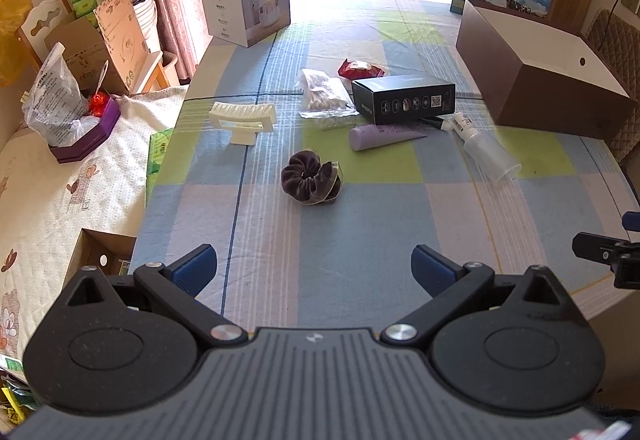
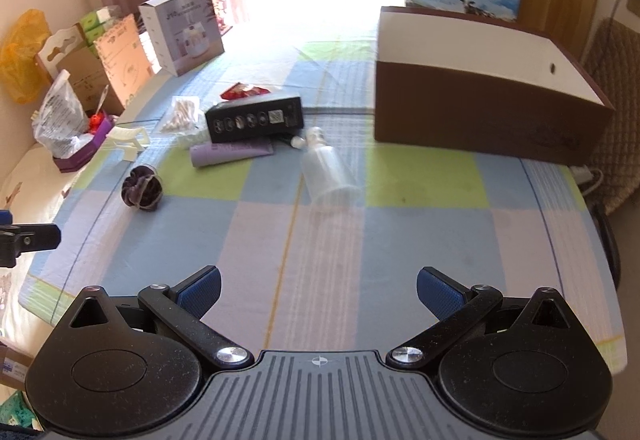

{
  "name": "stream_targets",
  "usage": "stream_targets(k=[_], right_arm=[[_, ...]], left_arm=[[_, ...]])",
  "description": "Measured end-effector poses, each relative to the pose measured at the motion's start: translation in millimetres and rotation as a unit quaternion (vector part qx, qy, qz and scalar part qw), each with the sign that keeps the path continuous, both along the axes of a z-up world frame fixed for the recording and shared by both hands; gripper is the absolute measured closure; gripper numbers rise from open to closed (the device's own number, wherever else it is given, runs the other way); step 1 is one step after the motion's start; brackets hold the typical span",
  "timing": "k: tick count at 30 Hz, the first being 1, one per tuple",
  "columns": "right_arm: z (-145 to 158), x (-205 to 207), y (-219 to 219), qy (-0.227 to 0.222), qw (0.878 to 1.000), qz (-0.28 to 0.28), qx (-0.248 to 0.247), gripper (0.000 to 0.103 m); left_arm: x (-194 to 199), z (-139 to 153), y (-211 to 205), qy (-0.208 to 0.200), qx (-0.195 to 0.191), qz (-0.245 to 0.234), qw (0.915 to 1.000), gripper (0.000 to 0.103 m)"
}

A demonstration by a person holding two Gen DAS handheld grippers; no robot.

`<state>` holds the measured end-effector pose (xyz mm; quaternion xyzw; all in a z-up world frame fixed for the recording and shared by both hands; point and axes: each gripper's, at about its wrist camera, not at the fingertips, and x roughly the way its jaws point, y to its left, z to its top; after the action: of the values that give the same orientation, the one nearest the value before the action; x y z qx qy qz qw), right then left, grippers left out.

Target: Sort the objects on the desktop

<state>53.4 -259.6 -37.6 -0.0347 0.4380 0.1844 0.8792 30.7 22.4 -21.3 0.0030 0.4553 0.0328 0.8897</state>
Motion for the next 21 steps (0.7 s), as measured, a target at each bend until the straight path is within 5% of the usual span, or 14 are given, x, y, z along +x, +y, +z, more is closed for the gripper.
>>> stream_targets(k=[21], right_arm=[[-23, 61, 36, -0.005, 0.998, 0.069, -0.005, 0.002]], left_arm=[[44, -24, 11, -0.008, -0.013, 0.012, 0.9998, 0.001]])
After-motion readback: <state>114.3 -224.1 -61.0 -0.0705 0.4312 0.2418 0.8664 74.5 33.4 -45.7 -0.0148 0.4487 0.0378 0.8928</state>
